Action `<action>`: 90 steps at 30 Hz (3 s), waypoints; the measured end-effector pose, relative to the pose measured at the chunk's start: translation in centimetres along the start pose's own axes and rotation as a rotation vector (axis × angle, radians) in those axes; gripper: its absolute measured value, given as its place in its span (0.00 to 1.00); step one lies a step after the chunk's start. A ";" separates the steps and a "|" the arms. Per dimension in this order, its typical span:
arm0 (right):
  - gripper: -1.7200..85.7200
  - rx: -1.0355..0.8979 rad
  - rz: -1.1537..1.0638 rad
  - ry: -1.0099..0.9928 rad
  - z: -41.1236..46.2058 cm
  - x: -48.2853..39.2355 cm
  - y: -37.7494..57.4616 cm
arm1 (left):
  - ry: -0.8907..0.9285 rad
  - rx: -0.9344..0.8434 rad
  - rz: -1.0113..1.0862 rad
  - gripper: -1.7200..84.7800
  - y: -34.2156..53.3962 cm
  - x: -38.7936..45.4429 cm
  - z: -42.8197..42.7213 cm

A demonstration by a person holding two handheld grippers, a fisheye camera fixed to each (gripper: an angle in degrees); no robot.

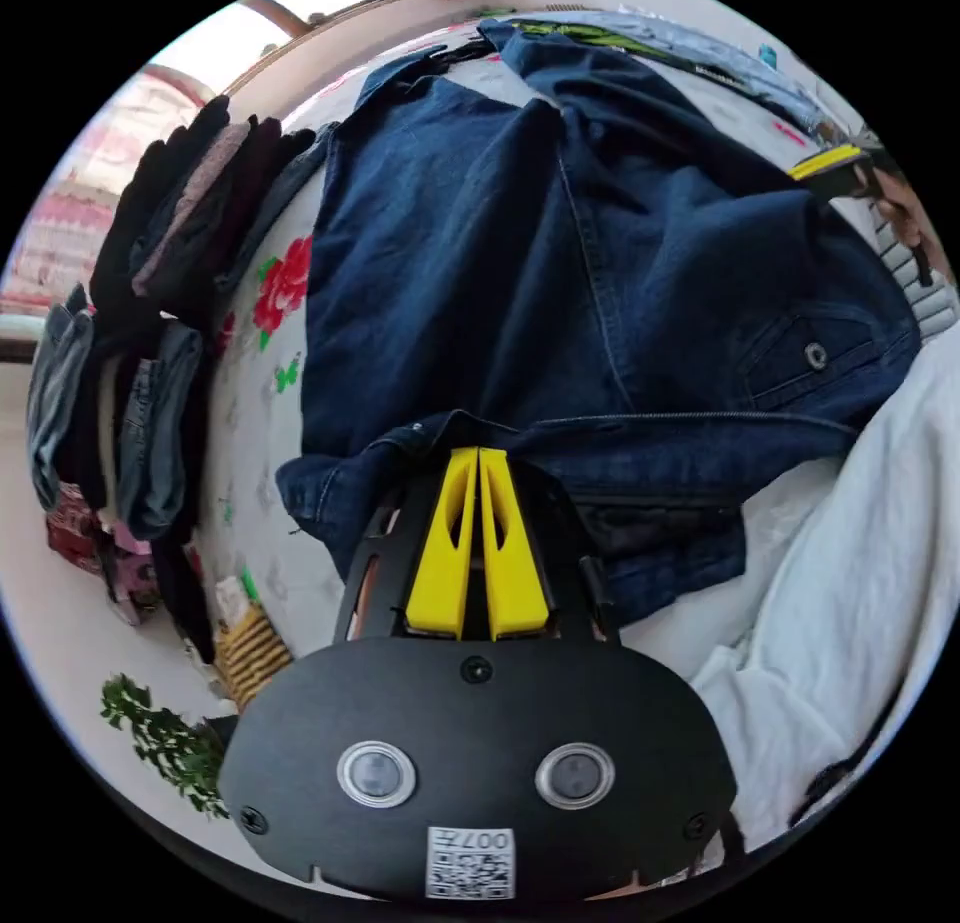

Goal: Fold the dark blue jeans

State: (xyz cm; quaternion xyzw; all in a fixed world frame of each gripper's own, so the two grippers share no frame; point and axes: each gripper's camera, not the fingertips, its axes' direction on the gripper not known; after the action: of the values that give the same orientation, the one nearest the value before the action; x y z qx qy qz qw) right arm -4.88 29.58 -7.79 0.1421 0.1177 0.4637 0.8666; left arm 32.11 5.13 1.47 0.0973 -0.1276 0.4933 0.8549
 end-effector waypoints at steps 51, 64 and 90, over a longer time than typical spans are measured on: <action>0.06 0.105 0.323 -0.251 -18.1 22.4 10.0 | 0.153 -0.486 -0.929 0.12 27.4 -6.8 -3.2; 0.11 -0.114 -0.440 0.091 -13.5 5.9 8.2 | 0.346 -0.100 -1.540 0.13 37.8 2.6 -8.4; 0.04 -0.022 -0.464 0.338 -12.2 -1.3 11.3 | 0.491 0.030 -1.492 0.08 42.1 -8.1 -3.8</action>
State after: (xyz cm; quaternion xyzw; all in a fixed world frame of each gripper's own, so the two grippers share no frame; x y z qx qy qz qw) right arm -18.33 36.17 -15.06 0.0226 0.2849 0.2715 0.9190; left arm -7.90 20.38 -2.97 0.0571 0.1709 -0.2022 0.9626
